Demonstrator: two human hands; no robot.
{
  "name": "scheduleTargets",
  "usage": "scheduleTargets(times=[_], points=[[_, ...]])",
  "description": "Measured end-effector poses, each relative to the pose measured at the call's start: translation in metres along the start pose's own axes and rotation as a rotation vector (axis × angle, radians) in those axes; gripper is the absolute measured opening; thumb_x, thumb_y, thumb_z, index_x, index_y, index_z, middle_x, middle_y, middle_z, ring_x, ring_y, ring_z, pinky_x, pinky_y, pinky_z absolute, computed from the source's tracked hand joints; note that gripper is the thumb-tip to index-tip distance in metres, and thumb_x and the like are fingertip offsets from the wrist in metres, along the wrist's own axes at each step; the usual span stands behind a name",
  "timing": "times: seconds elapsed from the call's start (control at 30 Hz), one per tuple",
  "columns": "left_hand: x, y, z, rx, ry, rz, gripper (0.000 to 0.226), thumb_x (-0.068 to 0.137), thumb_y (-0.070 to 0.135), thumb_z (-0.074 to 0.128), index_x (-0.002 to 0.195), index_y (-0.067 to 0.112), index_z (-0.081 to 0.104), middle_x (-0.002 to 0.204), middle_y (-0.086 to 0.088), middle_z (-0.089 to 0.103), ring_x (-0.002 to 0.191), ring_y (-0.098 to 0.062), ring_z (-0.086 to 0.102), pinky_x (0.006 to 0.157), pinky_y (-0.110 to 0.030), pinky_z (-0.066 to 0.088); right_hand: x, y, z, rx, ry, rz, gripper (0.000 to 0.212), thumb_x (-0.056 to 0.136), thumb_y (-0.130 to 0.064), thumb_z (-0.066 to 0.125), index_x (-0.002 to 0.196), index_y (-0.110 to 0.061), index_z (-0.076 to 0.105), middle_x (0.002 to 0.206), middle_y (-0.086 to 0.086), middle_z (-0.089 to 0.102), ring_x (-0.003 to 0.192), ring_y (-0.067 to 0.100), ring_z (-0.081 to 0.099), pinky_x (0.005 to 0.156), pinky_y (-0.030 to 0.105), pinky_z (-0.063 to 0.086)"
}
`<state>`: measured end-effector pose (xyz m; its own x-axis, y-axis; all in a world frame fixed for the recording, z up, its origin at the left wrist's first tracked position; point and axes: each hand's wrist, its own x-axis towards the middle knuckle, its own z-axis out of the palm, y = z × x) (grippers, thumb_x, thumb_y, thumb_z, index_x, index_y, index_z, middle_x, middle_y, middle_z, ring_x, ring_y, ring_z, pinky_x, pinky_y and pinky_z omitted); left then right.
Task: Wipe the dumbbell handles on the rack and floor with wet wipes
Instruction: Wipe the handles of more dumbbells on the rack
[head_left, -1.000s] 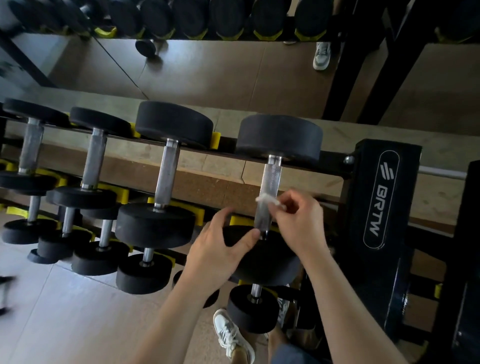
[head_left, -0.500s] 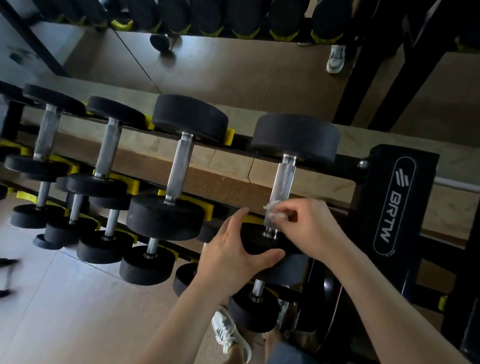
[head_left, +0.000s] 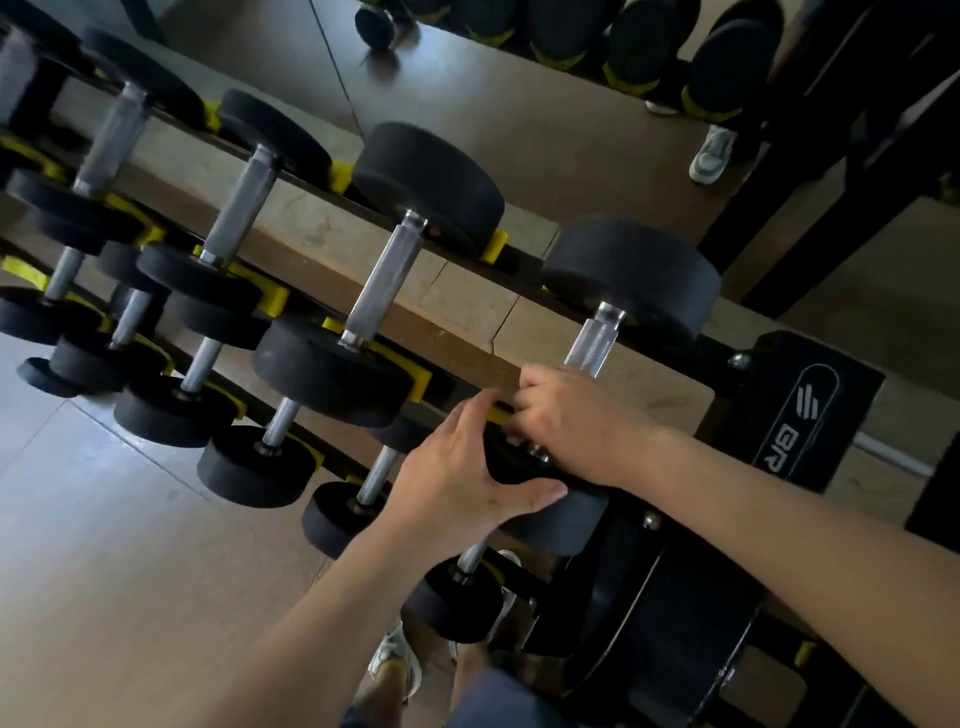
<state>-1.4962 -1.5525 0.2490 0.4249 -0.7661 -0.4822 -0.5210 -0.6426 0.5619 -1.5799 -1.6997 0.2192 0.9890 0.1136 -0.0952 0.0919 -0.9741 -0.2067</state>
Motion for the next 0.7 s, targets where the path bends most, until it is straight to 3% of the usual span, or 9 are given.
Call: scheduleTargets(times=[0.1, 0.27, 0.33, 0.4, 0.5, 0.63, 0.7], points=[[-0.001, -0.001, -0.001, 0.014, -0.025, -0.018, 0.105, 0.070, 0.073, 0.063, 0.151, 0.031, 0.011, 0.154, 0.010, 0.028, 0.136, -0.013, 0.035, 0.107, -0.028, 0.033, -0.019, -0.001, -0.003, 0.040, 0.021, -0.026, 0.013, 0.085, -0.018, 0.061, 0.092, -0.016, 0.072, 0.088, -0.001, 0.066, 0.086, 0.016, 0.052, 0.071, 0.021, 0.042], [0.000, -0.005, -0.001, -0.008, -0.032, -0.021, 0.110, 0.068, 0.076, 0.062, 0.152, 0.031, 0.008, 0.156, 0.010, 0.025, 0.139, -0.012, 0.032, 0.108, -0.027, 0.030, -0.026, 0.006, -0.001, 0.060, -0.011, -0.057, 0.021, 0.087, -0.014, 0.053, 0.101, -0.009, 0.068, 0.100, 0.009, 0.062, 0.092, 0.023, 0.057, 0.074, 0.035, 0.055], [-0.001, -0.005, -0.001, -0.013, -0.041, -0.009, 0.110, 0.068, 0.078, 0.060, 0.152, 0.031, 0.008, 0.157, 0.011, 0.024, 0.140, -0.011, 0.030, 0.109, -0.027, 0.027, -0.020, 0.013, -0.003, 0.014, 0.085, -0.019, 0.029, 0.092, -0.016, 0.043, 0.096, -0.005, 0.069, 0.096, 0.011, 0.063, 0.089, 0.024, 0.059, 0.072, 0.033, 0.056], [-0.002, -0.005, -0.002, -0.023, -0.063, -0.016, 0.110, 0.068, 0.078, 0.059, 0.152, 0.033, 0.006, 0.158, 0.009, 0.022, 0.142, -0.013, 0.027, 0.111, -0.029, 0.026, -0.018, 0.025, -0.009, 0.007, 0.237, 0.132, 0.032, 0.093, -0.017, 0.042, 0.096, -0.002, 0.070, 0.095, 0.012, 0.063, 0.087, 0.024, 0.059, 0.071, 0.032, 0.057], [0.000, -0.007, -0.003, -0.007, -0.079, -0.020, 0.111, 0.067, 0.078, 0.059, 0.152, 0.034, 0.003, 0.158, 0.007, 0.022, 0.141, -0.016, 0.029, 0.111, -0.030, 0.029, -0.024, 0.029, -0.004, 0.040, 0.460, 0.331, 0.034, 0.093, -0.015, 0.040, 0.100, 0.000, 0.070, 0.095, 0.014, 0.064, 0.083, 0.025, 0.063, 0.079, 0.034, 0.057], [0.001, -0.003, -0.003, 0.027, -0.079, -0.032, 0.114, 0.066, 0.080, 0.058, 0.151, 0.037, -0.005, 0.158, 0.007, 0.023, 0.138, -0.016, 0.033, 0.108, -0.029, 0.031, -0.032, -0.003, 0.021, 0.119, 0.313, 0.158, 0.030, 0.093, -0.013, 0.044, 0.109, -0.001, 0.067, 0.102, 0.012, 0.064, 0.088, 0.021, 0.061, 0.073, 0.029, 0.057], [0.000, -0.002, -0.003, 0.041, -0.093, -0.008, 0.114, 0.064, 0.083, 0.052, 0.150, 0.038, -0.008, 0.159, 0.007, 0.021, 0.134, -0.018, 0.040, 0.107, -0.031, 0.034, -0.030, 0.017, 0.017, 0.054, 0.418, 0.192, 0.027, 0.093, -0.011, 0.047, 0.108, -0.002, 0.068, 0.098, 0.010, 0.064, 0.087, 0.021, 0.060, 0.072, 0.030, 0.057]])
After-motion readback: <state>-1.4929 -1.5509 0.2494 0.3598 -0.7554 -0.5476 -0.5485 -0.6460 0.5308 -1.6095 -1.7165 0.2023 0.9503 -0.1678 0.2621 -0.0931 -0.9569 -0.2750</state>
